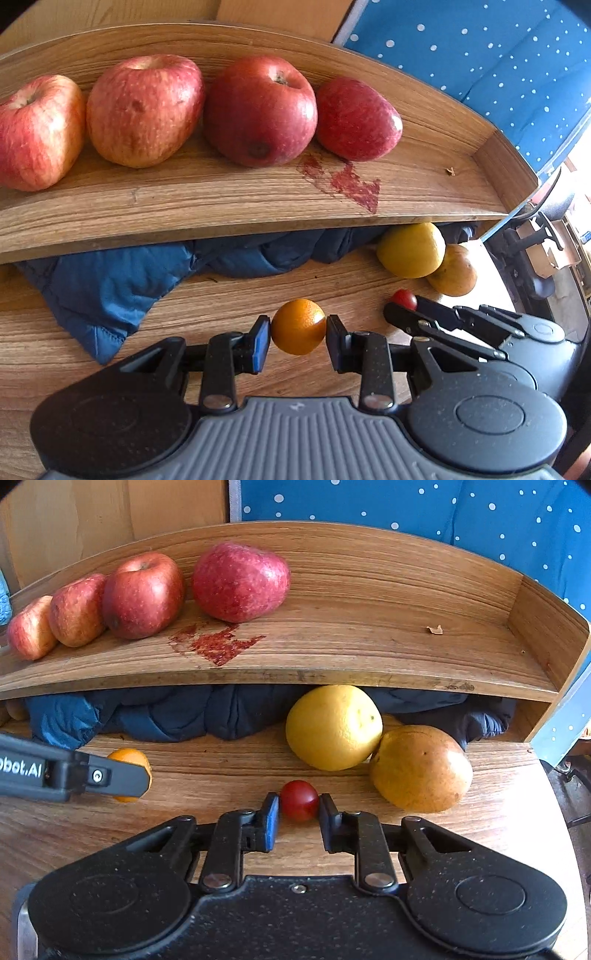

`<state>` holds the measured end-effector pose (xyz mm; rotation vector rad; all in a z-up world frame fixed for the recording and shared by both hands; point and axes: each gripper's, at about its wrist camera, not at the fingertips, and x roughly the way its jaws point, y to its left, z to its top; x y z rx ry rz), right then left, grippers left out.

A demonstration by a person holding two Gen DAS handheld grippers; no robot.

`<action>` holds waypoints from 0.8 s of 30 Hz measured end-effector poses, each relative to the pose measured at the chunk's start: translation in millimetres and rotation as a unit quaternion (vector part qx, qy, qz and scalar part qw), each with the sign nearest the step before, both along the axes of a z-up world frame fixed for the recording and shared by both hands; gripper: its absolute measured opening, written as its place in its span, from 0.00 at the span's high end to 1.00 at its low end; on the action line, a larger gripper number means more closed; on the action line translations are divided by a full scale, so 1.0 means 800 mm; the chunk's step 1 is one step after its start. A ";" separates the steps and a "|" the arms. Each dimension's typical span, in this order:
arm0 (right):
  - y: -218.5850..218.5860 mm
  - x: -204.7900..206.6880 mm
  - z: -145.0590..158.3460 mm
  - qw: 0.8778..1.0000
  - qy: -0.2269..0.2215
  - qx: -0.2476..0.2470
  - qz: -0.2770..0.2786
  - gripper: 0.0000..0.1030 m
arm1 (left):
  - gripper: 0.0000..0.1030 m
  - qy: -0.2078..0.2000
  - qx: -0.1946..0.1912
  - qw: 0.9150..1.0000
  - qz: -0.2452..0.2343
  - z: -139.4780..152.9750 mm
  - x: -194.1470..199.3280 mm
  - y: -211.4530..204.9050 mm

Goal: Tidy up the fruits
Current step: 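Carry the tomato and small orange over the metal tray with both tools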

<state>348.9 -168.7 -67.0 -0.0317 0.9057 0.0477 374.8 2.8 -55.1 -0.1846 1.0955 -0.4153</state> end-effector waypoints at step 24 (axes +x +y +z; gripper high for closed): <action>0.015 -0.162 0.082 0.994 -0.056 0.072 0.060 0.77 | 0.66 0.002 0.015 1.000 0.016 0.024 -0.117 0.040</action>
